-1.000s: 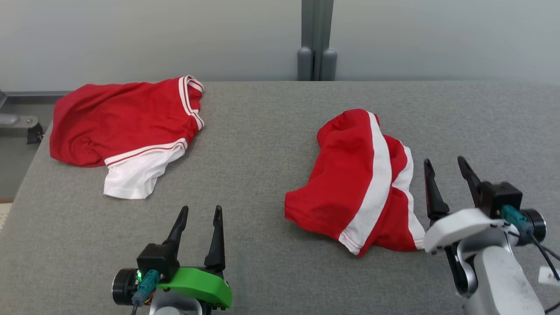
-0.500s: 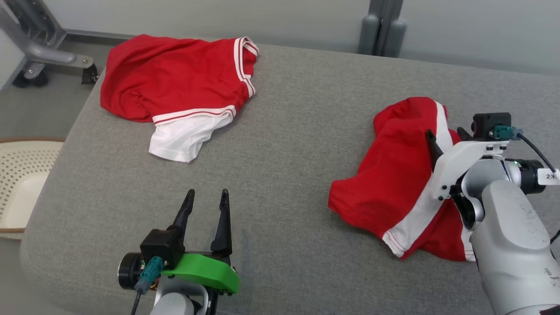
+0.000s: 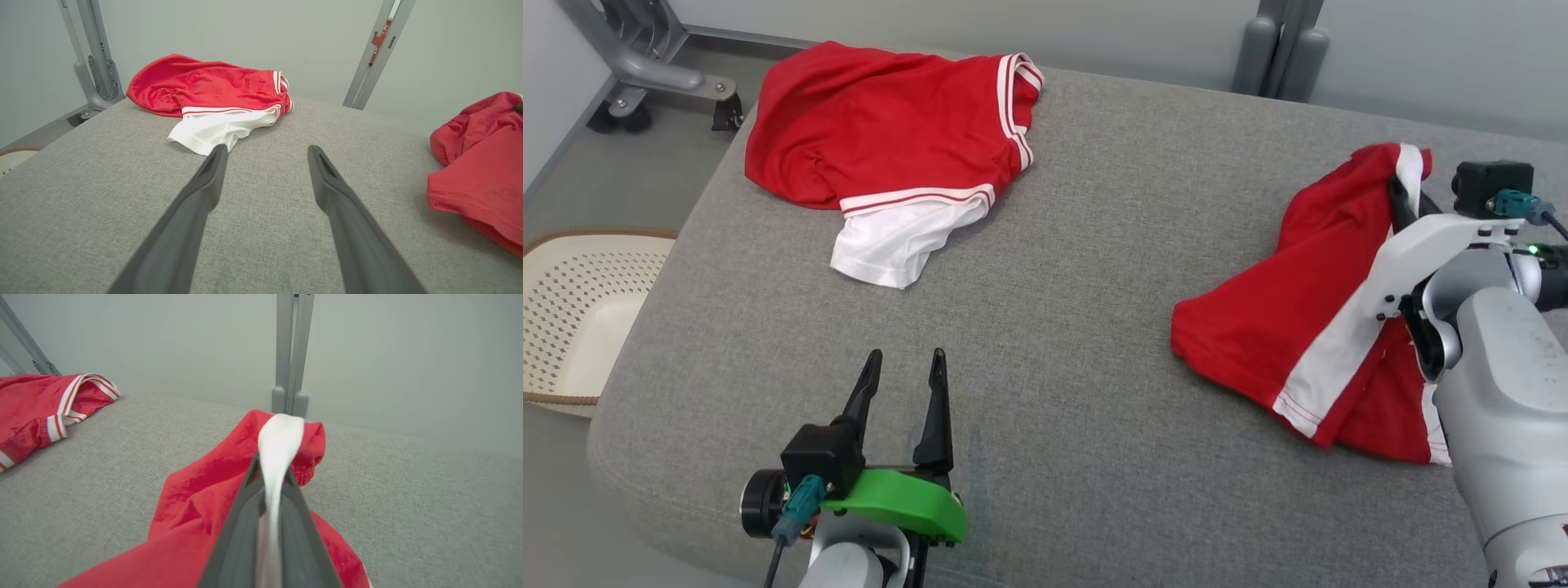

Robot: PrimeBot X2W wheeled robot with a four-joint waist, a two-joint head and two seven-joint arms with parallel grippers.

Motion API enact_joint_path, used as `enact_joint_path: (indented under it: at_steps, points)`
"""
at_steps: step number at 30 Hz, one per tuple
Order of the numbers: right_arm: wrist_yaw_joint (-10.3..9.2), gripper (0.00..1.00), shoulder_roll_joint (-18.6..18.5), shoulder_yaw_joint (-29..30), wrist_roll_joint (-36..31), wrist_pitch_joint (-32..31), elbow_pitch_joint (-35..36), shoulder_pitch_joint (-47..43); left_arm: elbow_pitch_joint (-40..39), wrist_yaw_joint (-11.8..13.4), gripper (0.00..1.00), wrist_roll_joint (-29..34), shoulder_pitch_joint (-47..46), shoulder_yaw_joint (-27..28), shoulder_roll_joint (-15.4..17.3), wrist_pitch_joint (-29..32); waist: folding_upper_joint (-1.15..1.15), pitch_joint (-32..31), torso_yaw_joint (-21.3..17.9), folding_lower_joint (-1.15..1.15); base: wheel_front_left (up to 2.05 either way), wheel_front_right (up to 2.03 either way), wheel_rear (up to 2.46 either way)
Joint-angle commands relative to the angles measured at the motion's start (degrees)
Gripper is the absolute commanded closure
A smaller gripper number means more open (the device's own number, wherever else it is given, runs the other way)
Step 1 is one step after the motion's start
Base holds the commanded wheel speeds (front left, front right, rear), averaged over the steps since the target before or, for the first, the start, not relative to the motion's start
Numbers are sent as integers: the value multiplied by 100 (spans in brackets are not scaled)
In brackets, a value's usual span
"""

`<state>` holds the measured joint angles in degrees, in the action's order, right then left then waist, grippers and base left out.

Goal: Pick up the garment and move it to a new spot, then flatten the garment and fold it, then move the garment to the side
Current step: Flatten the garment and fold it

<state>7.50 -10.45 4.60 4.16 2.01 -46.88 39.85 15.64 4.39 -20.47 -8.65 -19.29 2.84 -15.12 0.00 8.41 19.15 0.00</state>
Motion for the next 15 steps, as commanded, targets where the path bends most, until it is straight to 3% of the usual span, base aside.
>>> enact_joint_path:
  at_steps: [1,8,15]
  points:
    - [-2,100,-45,-25,-37,184,47,142,24,2,0,60,29,24,9,-5,0,-86,-54,0,0,0,0]
    - [-2,100,-131,-566,-237,738,299,522,52,-54,0,136,113,64,9,-5,0,-273,-182,0,0,0,0]
    - [-2,100,49,-2461,598,384,429,115,102,-108,0,186,171,51,9,-5,0,-411,-252,0,0,0,0]
